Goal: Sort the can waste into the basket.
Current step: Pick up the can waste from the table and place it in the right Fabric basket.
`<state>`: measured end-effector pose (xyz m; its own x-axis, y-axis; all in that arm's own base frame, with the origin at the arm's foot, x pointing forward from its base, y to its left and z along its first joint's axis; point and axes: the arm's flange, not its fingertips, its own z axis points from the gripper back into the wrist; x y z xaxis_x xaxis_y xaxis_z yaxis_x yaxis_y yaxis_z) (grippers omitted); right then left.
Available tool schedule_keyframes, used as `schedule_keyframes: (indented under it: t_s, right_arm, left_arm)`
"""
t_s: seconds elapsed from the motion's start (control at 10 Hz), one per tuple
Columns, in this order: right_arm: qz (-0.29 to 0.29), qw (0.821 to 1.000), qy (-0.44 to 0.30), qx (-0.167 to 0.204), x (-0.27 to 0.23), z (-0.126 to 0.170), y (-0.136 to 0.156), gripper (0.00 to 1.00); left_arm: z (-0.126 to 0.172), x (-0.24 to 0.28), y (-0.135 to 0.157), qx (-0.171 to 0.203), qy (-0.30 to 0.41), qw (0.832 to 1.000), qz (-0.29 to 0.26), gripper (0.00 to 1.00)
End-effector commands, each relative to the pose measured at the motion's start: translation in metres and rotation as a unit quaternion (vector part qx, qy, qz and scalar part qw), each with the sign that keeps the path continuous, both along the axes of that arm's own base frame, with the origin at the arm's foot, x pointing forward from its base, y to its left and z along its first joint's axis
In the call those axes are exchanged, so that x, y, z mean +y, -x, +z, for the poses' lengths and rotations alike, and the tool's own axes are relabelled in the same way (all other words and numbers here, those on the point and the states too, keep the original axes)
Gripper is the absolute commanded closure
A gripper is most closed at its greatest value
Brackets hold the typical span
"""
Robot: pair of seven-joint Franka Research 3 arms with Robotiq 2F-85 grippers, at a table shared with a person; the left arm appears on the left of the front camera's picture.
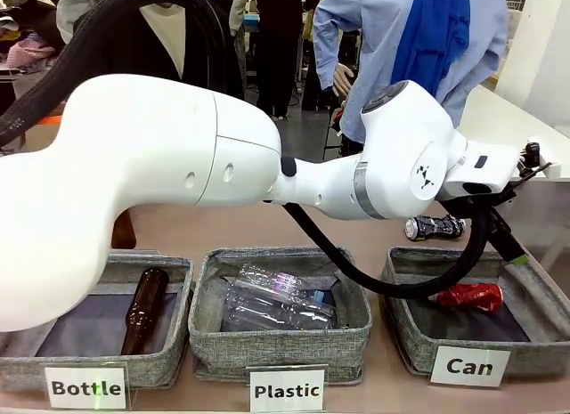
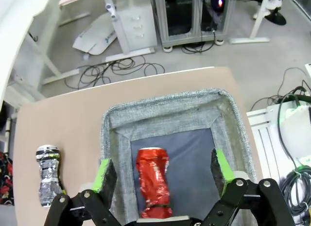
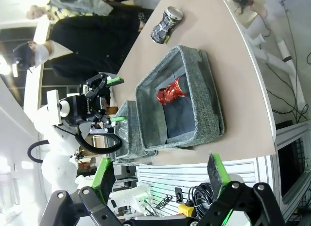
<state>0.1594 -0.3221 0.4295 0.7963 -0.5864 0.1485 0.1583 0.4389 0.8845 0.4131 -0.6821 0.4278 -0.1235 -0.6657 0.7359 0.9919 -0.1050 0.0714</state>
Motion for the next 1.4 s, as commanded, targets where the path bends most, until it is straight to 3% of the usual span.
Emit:
schedule_keyframes:
  t_s: [0.0, 0.2, 0.3, 0.5, 0.7, 1.0, 1.3]
  right_arm:
    - [0.000, 1.000, 0.000, 0.000, 0.000, 0.000, 0.000, 0.00]
    - [0.002, 1.000, 0.006, 0.000, 0.004, 0.000, -0.004, 0.00]
    - [0.020, 1.000, -0.007, -0.010, 0.014, 0.001, -0.013, 0.00]
    - [0.051, 0.999, -0.013, -0.015, 0.041, -0.002, -0.043, 0.00]
    - [0.094, 0.995, -0.029, -0.002, 0.081, -0.005, -0.076, 0.00]
    - [0.148, 0.989, -0.026, 0.016, 0.169, -0.021, -0.116, 0.00]
    - [0.218, 0.974, -0.053, 0.010, 0.250, -0.027, -0.128, 0.00]
  left_arm:
    - [0.009, 0.002, 0.002, 0.011, -0.017, 1.000, 0.009, 0.00]
    - [0.014, 0.013, 0.008, 0.020, -0.020, 1.000, 0.011, 0.00]
    - [0.023, 0.028, 0.014, 0.051, -0.034, 0.998, 0.001, 0.00]
    - [0.045, 0.065, 0.036, 0.071, -0.056, 0.995, -0.035, 0.00]
    - [0.070, 0.107, 0.064, 0.065, -0.074, 0.992, -0.074, 0.00]
    - [0.075, 0.184, 0.098, 0.079, -0.111, 0.990, -0.032, 0.00]
    - [0.074, 0.276, 0.114, 0.088, -0.020, 0.994, 0.054, 0.00]
